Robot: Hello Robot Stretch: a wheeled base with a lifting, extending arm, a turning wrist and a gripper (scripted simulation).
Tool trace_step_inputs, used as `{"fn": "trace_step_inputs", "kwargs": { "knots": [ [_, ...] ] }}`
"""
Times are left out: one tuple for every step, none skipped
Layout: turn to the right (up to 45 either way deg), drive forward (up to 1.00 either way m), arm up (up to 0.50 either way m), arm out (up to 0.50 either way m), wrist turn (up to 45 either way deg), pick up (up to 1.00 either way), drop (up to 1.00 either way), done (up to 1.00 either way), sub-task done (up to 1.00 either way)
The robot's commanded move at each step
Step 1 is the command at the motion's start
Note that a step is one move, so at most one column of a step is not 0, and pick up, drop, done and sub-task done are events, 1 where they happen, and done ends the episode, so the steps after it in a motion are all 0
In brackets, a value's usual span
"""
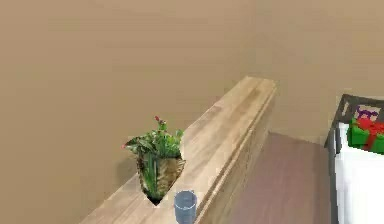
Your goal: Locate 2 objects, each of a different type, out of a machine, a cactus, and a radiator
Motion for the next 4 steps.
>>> {"fn": "trace_step_inputs", "kwargs": {
  "knots": [
    [45.0, 0.0, 0.0, 0.0, 0.0, 0.0, 0.0, 0.0, 0.0],
    [45.0, 0.0, 0.0, 0.0, 0.0, 0.0, 0.0, 0.0, 0.0],
    [30.0, 0.0, 0.0, 0.0, 0.0, 0.0, 0.0, 0.0, 0.0],
    [0.0, 0.6, 0.0, 0.0, 0.0, 0.0, 0.0, 0.0, 0.0]
  ]
}}
